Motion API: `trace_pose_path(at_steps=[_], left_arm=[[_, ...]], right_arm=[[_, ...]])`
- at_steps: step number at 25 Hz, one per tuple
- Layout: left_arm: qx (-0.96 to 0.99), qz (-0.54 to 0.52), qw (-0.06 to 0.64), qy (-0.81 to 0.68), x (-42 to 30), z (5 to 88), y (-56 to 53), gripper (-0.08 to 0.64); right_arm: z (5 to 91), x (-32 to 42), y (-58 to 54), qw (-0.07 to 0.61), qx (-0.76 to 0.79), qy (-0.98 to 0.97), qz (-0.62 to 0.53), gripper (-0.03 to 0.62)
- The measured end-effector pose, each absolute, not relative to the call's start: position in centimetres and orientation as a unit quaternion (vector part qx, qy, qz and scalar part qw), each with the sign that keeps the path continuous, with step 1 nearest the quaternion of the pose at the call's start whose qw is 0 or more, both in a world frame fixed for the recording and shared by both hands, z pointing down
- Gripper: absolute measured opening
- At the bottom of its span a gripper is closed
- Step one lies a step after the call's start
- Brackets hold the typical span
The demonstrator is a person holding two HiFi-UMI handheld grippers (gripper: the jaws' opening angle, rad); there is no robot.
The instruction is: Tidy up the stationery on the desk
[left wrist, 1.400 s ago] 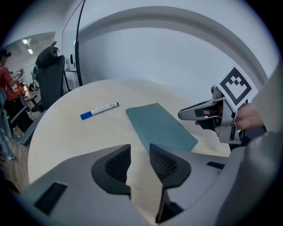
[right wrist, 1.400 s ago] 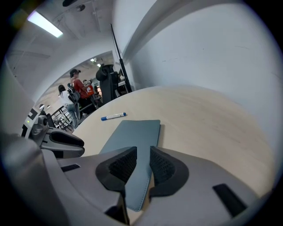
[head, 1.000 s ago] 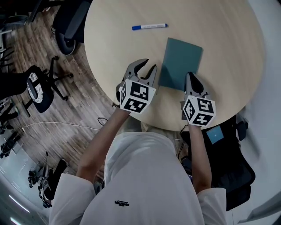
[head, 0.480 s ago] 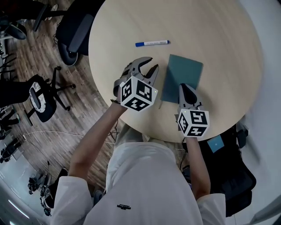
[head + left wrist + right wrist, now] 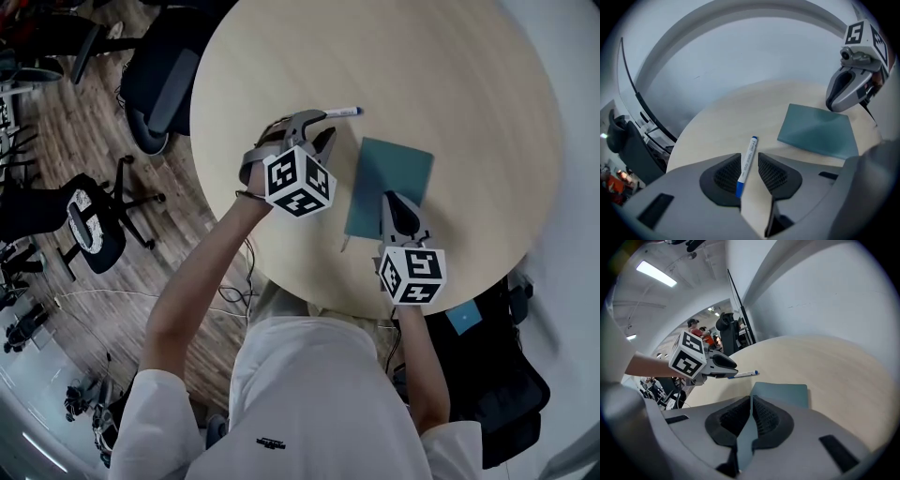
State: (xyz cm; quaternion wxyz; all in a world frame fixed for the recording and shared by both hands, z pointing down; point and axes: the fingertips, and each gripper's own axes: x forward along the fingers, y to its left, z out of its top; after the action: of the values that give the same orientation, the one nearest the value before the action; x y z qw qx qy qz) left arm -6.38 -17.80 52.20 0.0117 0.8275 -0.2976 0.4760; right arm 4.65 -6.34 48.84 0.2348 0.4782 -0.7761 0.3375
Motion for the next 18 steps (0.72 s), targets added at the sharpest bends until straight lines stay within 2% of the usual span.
trace_pose_path(at_steps=[9, 18], left_arm=[[0.808, 0.533, 0.028, -0.249, -6.9, 56.4, -20.1, 0.121], [0.804, 0.529, 0.083, -0.258, -6.5, 56.9, -19.4, 0.075]], right_arm=[[49.3, 5.9, -6.6, 0.234, 0.485, -0.768, 0.347, 0.044], [49.3, 7.0, -6.5, 0.232, 0.49, -0.765, 0.347, 0.044]])
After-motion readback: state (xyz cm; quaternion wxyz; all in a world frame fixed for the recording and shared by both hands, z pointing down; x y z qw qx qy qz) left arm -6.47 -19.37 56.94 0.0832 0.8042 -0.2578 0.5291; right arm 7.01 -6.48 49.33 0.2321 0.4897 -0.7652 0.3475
